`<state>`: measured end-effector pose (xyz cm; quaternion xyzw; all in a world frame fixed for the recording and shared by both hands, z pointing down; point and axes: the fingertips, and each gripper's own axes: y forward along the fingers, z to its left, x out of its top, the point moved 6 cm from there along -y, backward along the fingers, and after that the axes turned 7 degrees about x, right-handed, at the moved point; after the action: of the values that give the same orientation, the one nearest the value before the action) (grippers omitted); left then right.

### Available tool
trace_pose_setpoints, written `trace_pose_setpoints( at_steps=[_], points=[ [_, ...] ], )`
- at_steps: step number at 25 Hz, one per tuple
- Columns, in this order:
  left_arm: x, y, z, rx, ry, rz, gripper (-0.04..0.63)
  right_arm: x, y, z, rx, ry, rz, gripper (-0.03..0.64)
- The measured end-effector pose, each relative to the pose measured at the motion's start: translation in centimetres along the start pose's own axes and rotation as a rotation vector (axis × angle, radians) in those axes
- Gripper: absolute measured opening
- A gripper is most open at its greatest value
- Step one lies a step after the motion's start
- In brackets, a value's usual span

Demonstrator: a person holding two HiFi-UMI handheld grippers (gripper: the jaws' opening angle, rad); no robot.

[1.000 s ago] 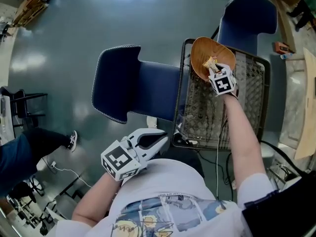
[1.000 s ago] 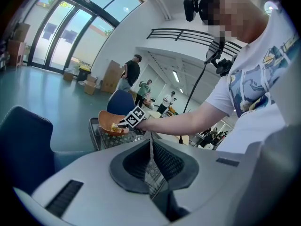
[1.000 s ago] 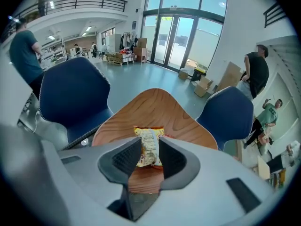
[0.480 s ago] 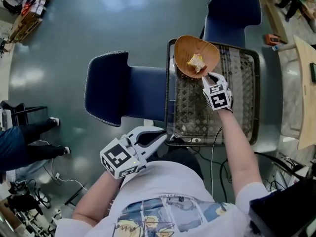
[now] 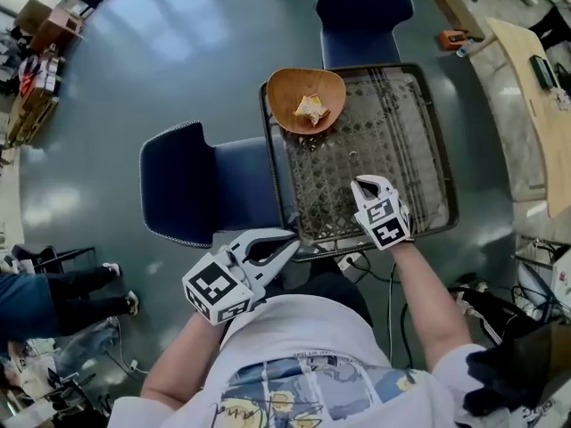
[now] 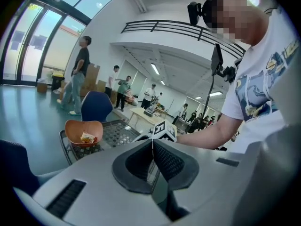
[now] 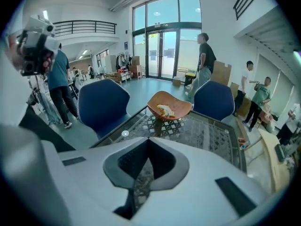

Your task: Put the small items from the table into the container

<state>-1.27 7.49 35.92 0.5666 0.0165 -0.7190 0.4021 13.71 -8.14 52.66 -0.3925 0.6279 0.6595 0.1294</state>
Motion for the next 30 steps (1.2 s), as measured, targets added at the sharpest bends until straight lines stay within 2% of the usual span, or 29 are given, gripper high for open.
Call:
trace_pose_setpoints(
  at_steps=[4, 7, 11, 16, 22, 27, 30],
  points=[
    [-0.7, 0.4, -1.1, -0.056, 0.027, 0.031, 0.008, -1.7, -4.4, 4.7, 0.040, 0.053, -0.077, 0.006],
    [-0.5, -1.0, -2.2, -0.129, 0.087, 0.031, 0.008, -2.1, -7.3, 8.5, 0.005, 0.088, -0.100, 0.006],
    [-1.1, -4.8, -3.6, -0.183, 0.157, 0.021, 0.008, -0.7, -10.7, 14.2, -0.057, 0.108, -0.157, 0.006],
    [-3.6, -11.4, -3.7, -0.215, 0.159, 0.005, 0.008, 1.6, -13.4, 22.1, -0.147, 0.137, -0.239, 0.006],
    [-7.0, -18.1, -4.7, -0.270, 0.170, 0.001, 0.008, 2.9, -15.2, 31.4, -0.199, 0.143, -0.304, 0.006],
    [-7.9, -20.6, -5.5, -0.311, 0.195, -0.021, 0.008, 3.9, -16.1, 36.1, -0.221, 0.137, -0.379, 0.006],
    [-8.5, -21.5, -5.4, -0.324, 0.205, -0.023, 0.008, 4.2, -16.0, 37.8, -0.235, 0.139, -0.389, 0.006]
  ],
)
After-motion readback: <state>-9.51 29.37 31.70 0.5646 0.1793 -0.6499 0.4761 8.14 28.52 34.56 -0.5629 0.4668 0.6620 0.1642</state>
